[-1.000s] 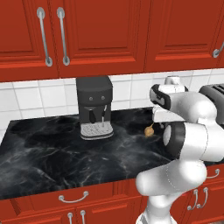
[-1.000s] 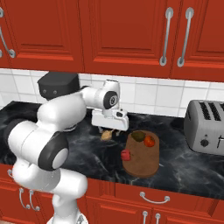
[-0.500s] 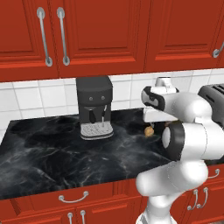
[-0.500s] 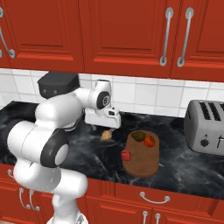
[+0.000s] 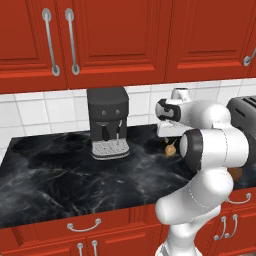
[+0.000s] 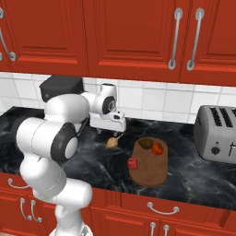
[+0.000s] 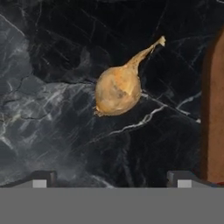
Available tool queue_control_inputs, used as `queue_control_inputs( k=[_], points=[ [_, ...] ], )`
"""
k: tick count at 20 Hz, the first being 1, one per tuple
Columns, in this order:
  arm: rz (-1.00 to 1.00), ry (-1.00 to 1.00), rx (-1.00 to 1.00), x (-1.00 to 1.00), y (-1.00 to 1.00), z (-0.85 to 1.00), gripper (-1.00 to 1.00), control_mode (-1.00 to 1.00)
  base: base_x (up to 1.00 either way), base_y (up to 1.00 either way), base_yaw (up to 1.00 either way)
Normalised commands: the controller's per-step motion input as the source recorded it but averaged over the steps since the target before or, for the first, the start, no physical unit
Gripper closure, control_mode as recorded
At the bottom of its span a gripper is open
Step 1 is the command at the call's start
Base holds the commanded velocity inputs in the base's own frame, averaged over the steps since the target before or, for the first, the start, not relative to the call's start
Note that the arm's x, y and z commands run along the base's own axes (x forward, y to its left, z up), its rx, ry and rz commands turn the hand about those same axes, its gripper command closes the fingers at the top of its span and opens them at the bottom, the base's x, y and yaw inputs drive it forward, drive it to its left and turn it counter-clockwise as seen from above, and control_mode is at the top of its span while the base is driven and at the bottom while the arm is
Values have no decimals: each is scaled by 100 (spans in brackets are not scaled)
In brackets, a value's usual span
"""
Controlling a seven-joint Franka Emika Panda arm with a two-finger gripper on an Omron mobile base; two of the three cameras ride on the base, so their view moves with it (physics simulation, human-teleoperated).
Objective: Place the avocado, onion, tomato, and bell pepper on the cutting board.
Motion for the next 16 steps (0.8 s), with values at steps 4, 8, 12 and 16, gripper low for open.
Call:
queue_control_inputs(
  k=[4,8,12,16],
  points=[
    [0,-6,0,24,0,-51,-100,-100,0,0,0],
    [0,-4,0,36,0,-48,-100,-100,0,0,0],
    [0,-6,0,36,0,-34,-100,-100,0,0,0],
    [0,-7,0,28,0,-32,-100,-100,0,0,0]
  ],
)
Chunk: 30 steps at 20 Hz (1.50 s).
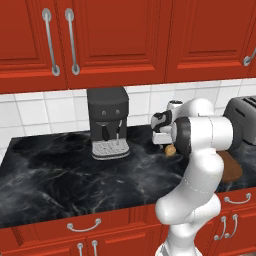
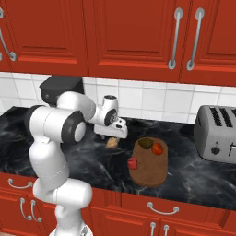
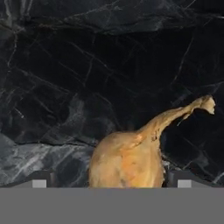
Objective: Place the avocado, onion, tomato, and bell pepper on the cutting board.
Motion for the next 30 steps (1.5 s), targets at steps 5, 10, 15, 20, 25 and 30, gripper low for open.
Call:
queue_control_inputs(
  k=[5,10,15,20,25,30],
  points=[
    [0,-4,0,18,0,-32,-100,-100,0,0,0],
    [0,0,0,0,-9,-20,100,-100,0,0,0],
    [0,-2,0,-12,-9,0,100,-100,0,0,0],
    [0,-7,0,-49,-4,42,100,-100,0,0,0],
    [0,-2,0,-66,-18,64,100,-100,0,0,0],
    [0,0,0,-64,-51,49,100,-100,0,0,0]
  ],
)
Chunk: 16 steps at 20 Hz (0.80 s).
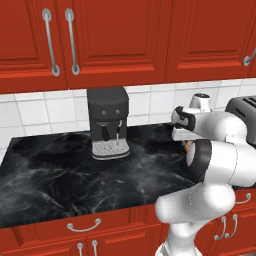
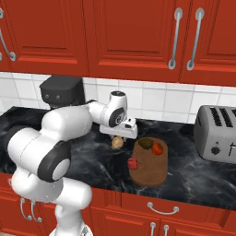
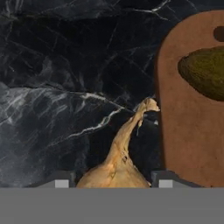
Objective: Place the avocado, onion, tomato, and bell pepper on the cutting board.
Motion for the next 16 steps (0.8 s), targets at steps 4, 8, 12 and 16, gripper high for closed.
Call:
queue_control_inputs(
  k=[4,8,12,16],
  points=[
    [0,0,0,-39,-73,37,100,-100,0,0,0],
    [0,0,0,-16,-84,26,100,-100,0,0,0],
    [0,0,0,-14,-87,21,100,-100,0,0,0],
    [0,2,0,-6,-79,7,100,-100,0,0,0]
  ],
)
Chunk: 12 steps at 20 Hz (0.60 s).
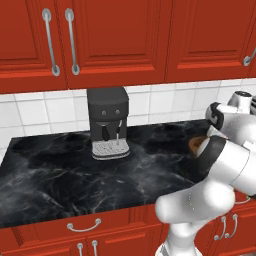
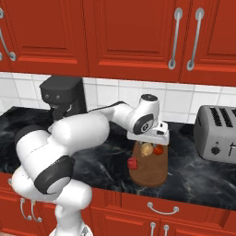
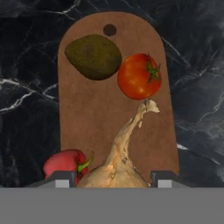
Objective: Place the avocado, onion, tomato, and bell pepper on the cutting board.
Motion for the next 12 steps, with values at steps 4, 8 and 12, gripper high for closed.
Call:
queue_control_inputs(
  k=[4,8,12],
  points=[
    [0,4,0,-4,-70,0,100,-100,0,0,0],
    [0,3,3,-9,-30,-18,100,-100,0,0,0],
    [0,0,3,-11,-7,-32,100,-100,0,0,0]
  ],
)
